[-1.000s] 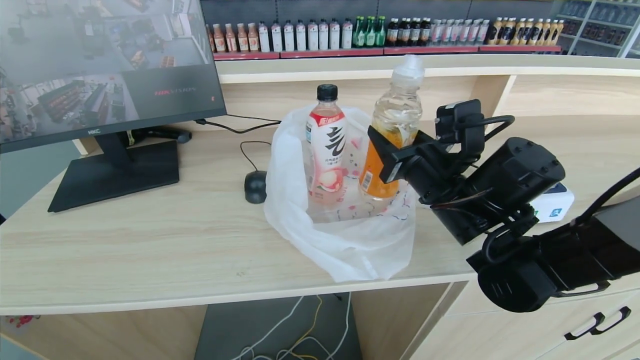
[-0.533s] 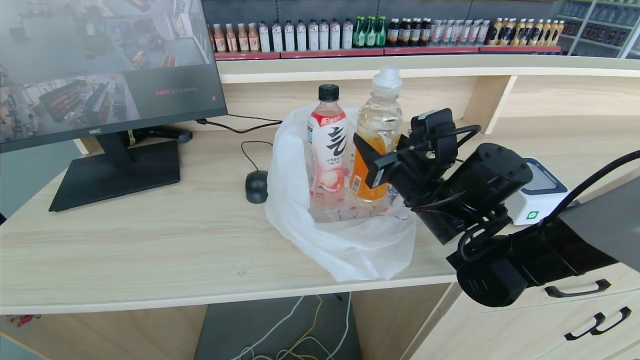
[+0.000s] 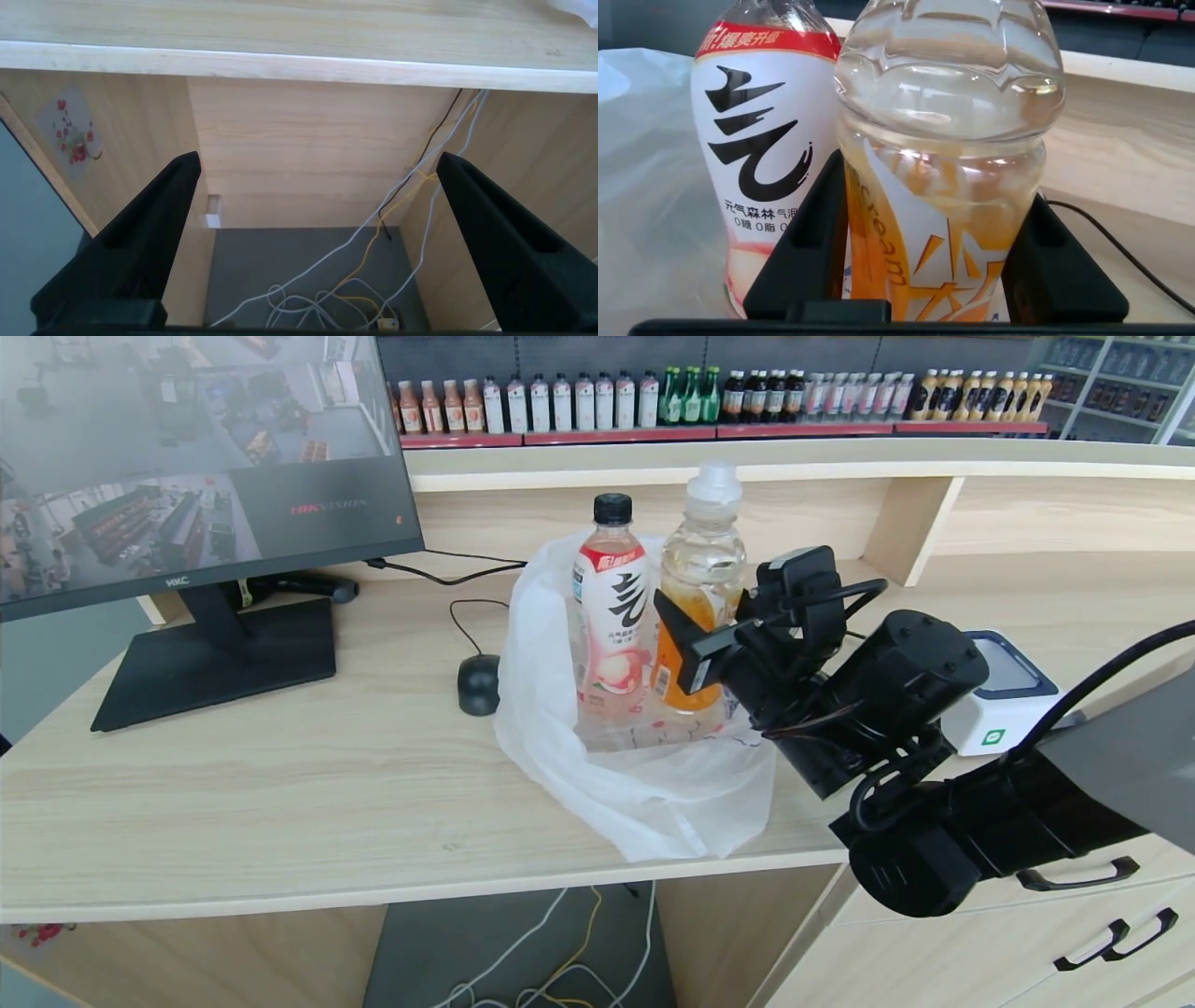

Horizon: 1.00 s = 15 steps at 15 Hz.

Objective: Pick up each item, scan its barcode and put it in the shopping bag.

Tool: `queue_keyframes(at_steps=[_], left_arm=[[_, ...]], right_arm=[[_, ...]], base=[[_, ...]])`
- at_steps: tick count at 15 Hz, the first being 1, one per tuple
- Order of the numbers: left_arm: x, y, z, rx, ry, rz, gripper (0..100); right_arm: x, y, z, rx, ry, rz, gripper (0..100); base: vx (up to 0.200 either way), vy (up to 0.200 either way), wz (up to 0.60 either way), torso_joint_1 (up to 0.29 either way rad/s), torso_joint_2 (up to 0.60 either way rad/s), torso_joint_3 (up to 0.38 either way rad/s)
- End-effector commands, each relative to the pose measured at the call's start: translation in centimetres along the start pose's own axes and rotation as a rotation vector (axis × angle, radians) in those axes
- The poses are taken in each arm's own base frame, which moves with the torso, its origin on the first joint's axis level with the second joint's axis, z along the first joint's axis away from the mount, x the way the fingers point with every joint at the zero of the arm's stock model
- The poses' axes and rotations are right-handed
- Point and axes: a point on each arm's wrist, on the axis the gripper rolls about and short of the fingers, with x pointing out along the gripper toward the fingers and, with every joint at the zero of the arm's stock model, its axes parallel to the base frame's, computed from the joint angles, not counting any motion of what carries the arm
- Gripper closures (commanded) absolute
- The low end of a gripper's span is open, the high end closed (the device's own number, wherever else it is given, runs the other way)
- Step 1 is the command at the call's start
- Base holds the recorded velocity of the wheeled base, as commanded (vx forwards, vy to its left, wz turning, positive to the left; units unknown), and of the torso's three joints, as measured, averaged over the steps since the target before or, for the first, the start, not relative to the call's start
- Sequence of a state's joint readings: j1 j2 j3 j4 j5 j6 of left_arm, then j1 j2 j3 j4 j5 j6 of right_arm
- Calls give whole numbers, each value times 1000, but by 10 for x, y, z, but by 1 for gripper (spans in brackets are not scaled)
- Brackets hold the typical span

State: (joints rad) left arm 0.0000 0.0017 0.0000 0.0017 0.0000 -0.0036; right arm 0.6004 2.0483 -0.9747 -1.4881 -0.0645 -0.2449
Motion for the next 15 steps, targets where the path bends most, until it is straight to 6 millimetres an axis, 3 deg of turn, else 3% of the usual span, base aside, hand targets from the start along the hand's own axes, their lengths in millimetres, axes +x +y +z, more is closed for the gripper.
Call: queue_keyframes(at_steps=[1, 15], left_arm=[[0, 0, 0, -1, 0, 0, 0], [0, 0, 0, 1, 0, 0, 0]], right_arm=[[0, 2, -3, 0, 12, 5, 100], [-8, 3, -10, 14, 52, 8, 100]], base=[[0, 0, 0, 0, 0, 0], [0, 0, 0, 0, 0, 0]])
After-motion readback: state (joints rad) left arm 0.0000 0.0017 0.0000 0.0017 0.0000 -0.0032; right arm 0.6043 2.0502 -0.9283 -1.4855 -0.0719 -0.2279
